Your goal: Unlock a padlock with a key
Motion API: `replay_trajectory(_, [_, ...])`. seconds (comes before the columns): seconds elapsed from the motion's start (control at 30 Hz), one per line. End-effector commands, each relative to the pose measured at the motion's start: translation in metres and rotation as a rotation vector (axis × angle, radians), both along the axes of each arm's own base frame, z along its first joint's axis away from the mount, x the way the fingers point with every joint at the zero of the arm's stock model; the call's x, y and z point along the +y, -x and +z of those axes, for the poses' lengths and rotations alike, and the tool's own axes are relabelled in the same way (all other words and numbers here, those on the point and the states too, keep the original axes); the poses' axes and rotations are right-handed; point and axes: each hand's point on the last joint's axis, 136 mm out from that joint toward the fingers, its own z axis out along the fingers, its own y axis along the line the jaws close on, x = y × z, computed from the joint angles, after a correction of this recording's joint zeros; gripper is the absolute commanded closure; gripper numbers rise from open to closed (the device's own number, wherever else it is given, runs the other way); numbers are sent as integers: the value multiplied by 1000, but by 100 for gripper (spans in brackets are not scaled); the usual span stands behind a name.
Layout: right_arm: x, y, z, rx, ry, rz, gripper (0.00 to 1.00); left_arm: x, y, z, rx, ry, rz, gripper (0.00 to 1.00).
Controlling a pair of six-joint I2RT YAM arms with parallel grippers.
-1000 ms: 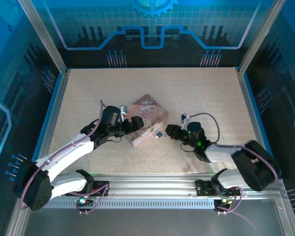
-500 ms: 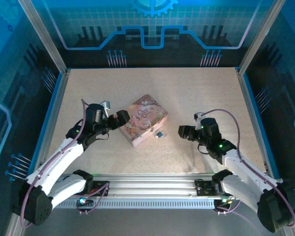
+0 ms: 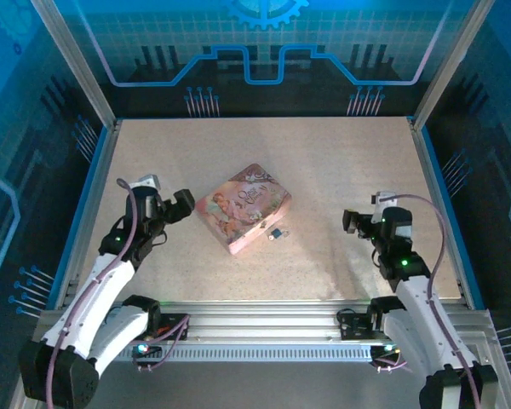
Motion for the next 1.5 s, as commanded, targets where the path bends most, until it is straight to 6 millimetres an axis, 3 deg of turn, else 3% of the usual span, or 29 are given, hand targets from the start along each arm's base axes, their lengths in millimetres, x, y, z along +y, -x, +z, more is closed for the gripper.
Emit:
replay_trajectory(0.0, [-15,-11,2,-87,88,-27,0,25,-3,-4,-37,-121,69,1])
replay_trajectory(0.27, [-11,-43,-20,-113,27,9,0,48,-8,-26,-143,-270,130,1])
replay_trajectory(0.6, [7,-90,-15,-197,14,127,0,56,-11,-43,-159,-341,130,1])
replay_trajectory(0.93, [15,-107,-44,-174,33,175,0,56,-19,-56,-142,-349,106,1])
replay_trajectory(1.13, [18,-116,-47,-129,85,150,0,52,-26,-63,-150,-367,69,1])
replay_trajectory(1.47, [19,-116,-46,-130,100,148,0,37,-40,-55,-266,-371,-17,1])
